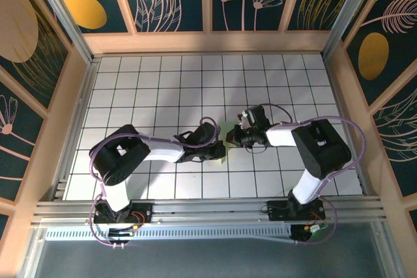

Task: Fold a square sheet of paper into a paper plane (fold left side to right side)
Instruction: Fold the wing for the fifth time at the center of the table.

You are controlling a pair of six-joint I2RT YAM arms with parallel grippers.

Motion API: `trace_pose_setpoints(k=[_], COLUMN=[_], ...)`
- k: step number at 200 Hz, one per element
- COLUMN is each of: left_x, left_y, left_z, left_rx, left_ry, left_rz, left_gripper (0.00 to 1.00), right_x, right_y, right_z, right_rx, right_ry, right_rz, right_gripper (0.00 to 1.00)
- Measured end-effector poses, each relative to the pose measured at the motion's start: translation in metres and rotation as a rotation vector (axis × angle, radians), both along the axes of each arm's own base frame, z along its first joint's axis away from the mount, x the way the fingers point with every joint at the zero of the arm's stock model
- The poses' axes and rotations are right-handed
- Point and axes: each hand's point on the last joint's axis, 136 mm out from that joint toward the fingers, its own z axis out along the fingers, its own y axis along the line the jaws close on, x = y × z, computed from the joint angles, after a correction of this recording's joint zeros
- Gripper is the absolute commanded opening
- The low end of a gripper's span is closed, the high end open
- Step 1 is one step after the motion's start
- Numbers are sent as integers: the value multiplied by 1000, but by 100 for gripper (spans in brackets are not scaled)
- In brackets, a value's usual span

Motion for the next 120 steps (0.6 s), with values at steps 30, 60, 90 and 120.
trace_pose_setpoints(k=[30, 60, 90, 120], left_x=[-1, -7, -16, -26], left_y=[-1, -5, -8, -5], left_z=[18, 49, 56, 44], left_rx=[-30, -126, -192, -196], left_ry=[-8, -24, 4, 54], left_rz=[-6, -24, -44, -52], left_gripper=[1, 1, 0, 0], right_x=[0, 0, 0, 0], right_y=[0, 0, 0, 0], right_z=[0, 0, 0, -1], right_rx=[9, 16, 17, 17], right_ry=[4, 1, 1, 0], right_rz=[5, 6, 6, 6], right_gripper=[0, 0, 0, 0])
